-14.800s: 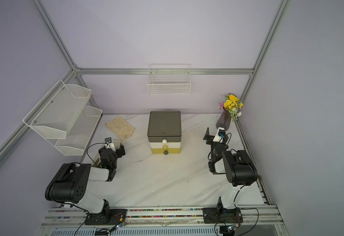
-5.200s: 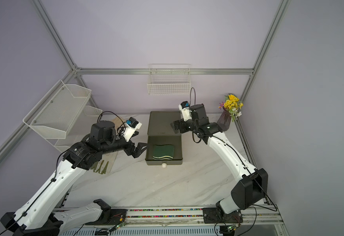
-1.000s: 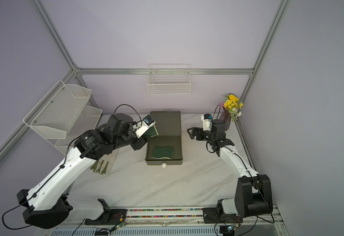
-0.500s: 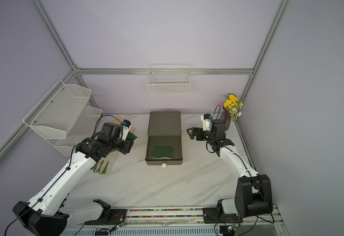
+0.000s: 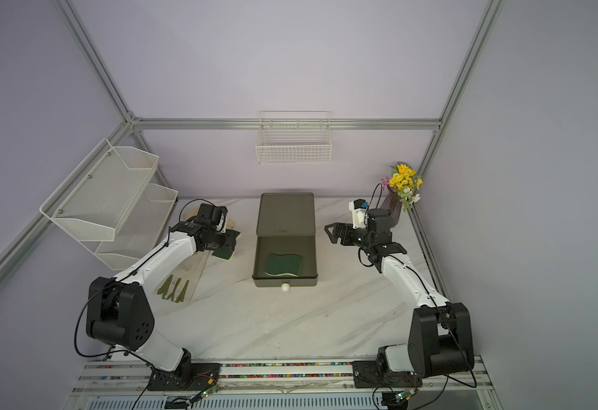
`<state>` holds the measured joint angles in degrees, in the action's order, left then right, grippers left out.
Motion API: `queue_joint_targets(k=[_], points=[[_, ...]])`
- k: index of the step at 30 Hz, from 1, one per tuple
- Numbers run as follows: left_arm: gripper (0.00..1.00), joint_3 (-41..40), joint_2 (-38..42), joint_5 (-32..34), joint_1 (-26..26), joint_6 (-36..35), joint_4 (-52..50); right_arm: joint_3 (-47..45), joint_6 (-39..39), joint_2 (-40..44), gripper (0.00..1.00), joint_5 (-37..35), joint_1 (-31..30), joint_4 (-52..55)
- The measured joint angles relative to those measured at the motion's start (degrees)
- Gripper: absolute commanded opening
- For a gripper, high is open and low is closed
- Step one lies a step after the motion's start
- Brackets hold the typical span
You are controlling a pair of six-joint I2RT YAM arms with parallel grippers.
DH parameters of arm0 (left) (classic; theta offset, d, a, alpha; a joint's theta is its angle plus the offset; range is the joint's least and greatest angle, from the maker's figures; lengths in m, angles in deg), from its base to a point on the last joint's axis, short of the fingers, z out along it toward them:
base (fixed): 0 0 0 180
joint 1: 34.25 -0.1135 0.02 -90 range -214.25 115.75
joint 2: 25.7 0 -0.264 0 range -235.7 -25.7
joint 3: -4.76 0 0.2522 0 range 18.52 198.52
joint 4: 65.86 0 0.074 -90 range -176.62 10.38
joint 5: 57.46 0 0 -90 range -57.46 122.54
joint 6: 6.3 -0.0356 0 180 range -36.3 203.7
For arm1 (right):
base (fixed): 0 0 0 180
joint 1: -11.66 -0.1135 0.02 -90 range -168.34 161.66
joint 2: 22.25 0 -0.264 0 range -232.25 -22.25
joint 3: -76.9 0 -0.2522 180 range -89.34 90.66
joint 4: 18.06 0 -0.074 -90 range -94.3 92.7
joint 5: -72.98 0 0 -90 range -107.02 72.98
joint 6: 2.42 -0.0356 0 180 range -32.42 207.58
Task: Take the sponge out of the drawer
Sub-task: Place the sponge at the center of the board.
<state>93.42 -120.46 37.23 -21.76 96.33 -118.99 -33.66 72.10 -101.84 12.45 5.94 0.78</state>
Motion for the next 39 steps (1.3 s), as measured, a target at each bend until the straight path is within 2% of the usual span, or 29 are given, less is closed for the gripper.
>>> queue_joint_targets(k=[7, 18, 39], points=[[0.58, 2.69, -8.20, 0.15, -0.15, 3.10, 3.56, -0.11, 0.00, 0.00, 0.97, 0.00, 0.00, -0.07], [0.59, 5.57, -16.20, 0.37, -0.61, 6.80, 5.97, -0.42, 0.00, 0.00, 0.97, 0.00, 0.00, -0.61], [0.72, 7.08, -21.51, 1.33, -1.22, 9.38, 5.86, -0.52, 0.00, 0.00, 0.97, 0.00, 0.00, -0.81]])
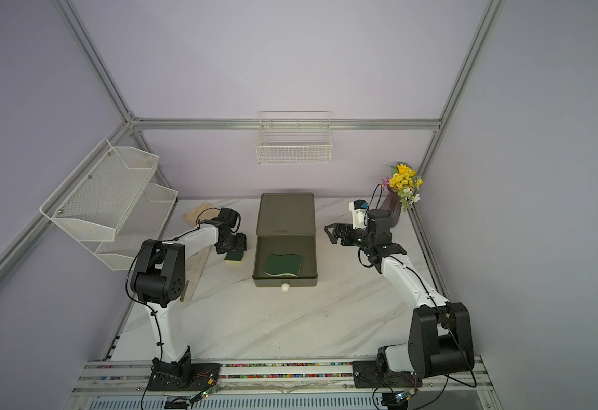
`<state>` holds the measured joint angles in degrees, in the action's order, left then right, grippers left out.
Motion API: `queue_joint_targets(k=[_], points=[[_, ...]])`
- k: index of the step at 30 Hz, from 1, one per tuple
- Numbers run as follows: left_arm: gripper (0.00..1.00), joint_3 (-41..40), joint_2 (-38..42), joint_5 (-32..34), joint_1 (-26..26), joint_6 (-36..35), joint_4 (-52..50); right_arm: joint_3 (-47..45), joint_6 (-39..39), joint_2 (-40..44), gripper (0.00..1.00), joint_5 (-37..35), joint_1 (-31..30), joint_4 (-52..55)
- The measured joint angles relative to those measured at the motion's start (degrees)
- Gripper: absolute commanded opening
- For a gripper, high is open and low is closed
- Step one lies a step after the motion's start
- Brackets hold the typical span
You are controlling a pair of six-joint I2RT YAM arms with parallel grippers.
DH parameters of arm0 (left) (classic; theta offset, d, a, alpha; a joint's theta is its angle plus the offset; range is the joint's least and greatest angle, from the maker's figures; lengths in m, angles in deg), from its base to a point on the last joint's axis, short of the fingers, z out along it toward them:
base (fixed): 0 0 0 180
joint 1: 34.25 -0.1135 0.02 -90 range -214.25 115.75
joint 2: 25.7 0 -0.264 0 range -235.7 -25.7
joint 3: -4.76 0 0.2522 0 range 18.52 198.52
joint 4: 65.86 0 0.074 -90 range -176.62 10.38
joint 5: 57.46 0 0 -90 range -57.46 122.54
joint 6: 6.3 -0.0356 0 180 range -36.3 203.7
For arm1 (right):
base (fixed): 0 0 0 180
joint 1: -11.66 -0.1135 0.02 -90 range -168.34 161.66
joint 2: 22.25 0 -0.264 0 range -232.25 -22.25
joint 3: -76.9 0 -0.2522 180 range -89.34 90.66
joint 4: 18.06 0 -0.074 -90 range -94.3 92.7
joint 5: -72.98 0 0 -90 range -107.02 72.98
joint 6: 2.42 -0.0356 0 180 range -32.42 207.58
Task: Take the sponge out of the drawer
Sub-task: Place the sponge at the center of the board, then pick up the sponge from the drawer.
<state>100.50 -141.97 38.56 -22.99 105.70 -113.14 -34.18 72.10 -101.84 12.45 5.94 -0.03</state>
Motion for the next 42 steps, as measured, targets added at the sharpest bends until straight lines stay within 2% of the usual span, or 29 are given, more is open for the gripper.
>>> queue_joint_targets(k=[12, 26, 37, 42], points=[[0.82, 0.00, 1.90, 0.63, -0.02, -0.07, -1.07, -0.11, 0.00, 0.00, 0.97, 0.00, 0.00, 0.00], [1.00, -0.74, 27.52, 1.31, -0.07, -4.52, -2.64, -0.11, 0.00, -0.04, 0.97, 0.00, 0.00, -0.02], [1.00, -1.29, 46.42, -11.17, 0.31, -13.73, -3.08, -0.11, 0.00, -0.04, 0.97, -0.02, 0.00, 0.00], [1.00, -1.29, 50.99, -17.33, 4.68, -20.98, -4.15, -0.11, 0.00, -0.07, 0.97, -0.02, 0.00, 0.00]])
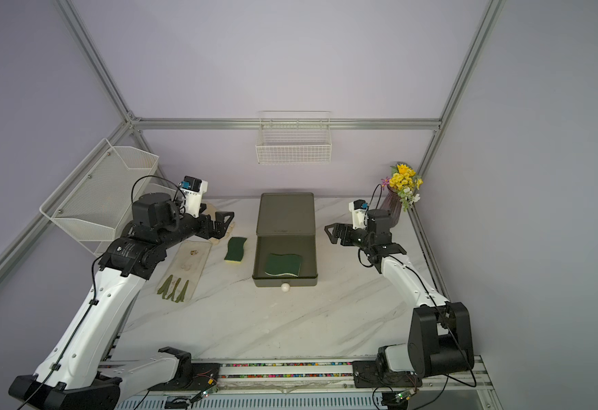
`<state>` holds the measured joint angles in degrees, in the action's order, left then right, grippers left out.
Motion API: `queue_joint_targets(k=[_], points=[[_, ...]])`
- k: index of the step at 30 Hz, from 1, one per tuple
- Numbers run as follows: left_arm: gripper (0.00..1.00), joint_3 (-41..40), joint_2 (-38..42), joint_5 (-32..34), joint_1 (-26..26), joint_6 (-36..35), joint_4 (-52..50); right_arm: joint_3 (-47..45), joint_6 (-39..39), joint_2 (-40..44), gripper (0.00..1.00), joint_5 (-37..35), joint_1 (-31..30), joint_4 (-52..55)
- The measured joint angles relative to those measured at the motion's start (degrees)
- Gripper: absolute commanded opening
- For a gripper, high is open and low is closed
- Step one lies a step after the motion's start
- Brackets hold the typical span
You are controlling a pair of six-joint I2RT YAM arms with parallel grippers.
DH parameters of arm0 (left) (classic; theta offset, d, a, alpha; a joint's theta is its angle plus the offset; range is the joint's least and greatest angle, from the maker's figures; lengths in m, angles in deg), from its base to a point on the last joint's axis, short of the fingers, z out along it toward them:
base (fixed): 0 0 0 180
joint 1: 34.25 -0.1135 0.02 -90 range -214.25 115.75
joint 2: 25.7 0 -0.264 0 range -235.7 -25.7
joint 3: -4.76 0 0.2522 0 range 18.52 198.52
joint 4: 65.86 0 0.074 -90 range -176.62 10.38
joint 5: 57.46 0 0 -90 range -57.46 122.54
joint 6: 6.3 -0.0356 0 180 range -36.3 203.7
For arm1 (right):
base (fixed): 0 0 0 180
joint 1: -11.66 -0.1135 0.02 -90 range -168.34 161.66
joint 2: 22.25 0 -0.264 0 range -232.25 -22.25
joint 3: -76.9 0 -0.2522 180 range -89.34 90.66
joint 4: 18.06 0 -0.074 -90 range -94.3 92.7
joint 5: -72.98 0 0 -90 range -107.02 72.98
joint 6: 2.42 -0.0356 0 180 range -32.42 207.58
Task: Take the sponge out of the drawer
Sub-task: Pick up the sponge from the drawer.
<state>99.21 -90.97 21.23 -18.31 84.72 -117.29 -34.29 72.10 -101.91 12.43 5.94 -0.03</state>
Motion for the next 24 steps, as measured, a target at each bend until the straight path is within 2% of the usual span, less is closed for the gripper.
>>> queue_joint_targets(k=[5, 12, 19, 24], points=[[1.00, 1.86, -0.79, -4.35, 7.28, -7.54, -3.98, 0.00, 0.00, -0.04, 0.97, 0.00, 0.00, 0.00], [1.00, 8.74, -9.38, -4.85, 16.41, -15.87, -12.92, 0.00, 0.00, -0.04, 0.97, 0.00, 0.00, 0.00], [1.00, 16.39, -21.46, -2.19, 22.14, -21.92, -23.67, 0.00, 0.02, -0.04, 0.97, 0.00, 0.00, 0.00], [1.00, 19.93, -27.69, -0.98, 24.02, -24.35, -28.70, -0.39, 0.02, -0.04, 0.97, 0.00, 0.00, -0.02]])
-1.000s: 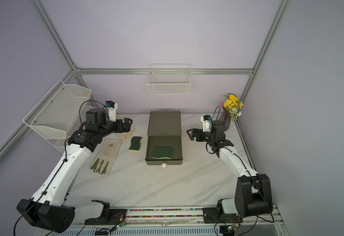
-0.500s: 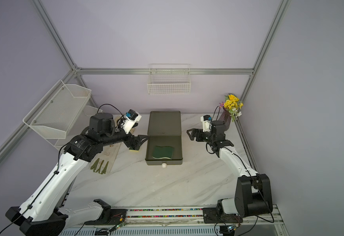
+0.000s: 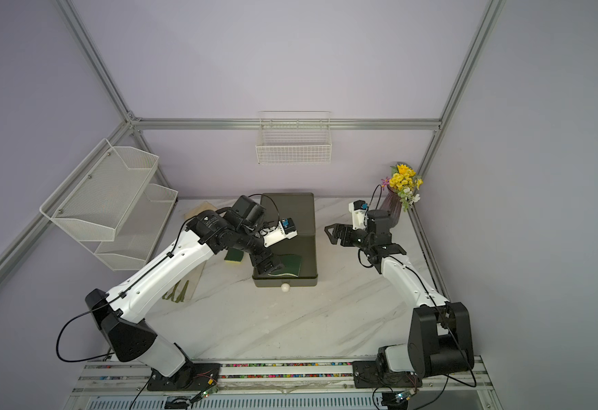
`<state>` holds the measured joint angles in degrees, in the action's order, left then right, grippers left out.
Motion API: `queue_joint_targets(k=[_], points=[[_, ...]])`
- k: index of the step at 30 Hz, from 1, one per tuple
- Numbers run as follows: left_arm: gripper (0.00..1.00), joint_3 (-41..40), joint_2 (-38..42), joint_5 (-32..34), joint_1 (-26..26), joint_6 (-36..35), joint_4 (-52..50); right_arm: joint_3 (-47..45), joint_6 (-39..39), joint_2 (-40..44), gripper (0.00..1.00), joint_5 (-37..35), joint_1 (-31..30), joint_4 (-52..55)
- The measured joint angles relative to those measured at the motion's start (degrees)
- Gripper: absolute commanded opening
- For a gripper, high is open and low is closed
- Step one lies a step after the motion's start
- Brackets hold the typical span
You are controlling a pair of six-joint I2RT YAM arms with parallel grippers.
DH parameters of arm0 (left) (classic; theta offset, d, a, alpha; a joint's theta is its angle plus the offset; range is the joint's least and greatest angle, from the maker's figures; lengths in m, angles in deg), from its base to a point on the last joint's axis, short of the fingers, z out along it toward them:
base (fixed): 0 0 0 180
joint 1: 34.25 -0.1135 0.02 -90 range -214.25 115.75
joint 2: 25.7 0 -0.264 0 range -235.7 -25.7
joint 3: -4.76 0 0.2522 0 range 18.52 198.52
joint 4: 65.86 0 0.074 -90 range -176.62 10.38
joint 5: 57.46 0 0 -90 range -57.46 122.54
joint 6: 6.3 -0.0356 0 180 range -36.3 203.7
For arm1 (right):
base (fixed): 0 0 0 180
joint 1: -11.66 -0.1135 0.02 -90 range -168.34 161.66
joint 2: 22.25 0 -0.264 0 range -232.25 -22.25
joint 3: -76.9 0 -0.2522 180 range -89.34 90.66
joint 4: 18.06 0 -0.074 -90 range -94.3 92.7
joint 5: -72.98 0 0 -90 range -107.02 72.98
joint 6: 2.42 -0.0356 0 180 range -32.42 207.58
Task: Take the sponge out of the drawer
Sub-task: Pick up the sponge from the drawer.
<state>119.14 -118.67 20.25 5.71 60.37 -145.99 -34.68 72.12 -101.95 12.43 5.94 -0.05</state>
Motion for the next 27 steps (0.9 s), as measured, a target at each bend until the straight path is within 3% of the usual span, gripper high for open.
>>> queue_joint_targets(k=[16, 27], points=[[0.94, 4.98, -10.45, 0.63, 0.70, -1.84, -5.73, -0.96, 0.02, -1.40, 0.97, 0.04, 0.00, -0.35], [0.89, 5.05, -13.00, 4.28, 2.84, -1.84, -6.16, -1.01, 0.02, -1.40, 0.97, 0.04, 0.00, -0.39]])
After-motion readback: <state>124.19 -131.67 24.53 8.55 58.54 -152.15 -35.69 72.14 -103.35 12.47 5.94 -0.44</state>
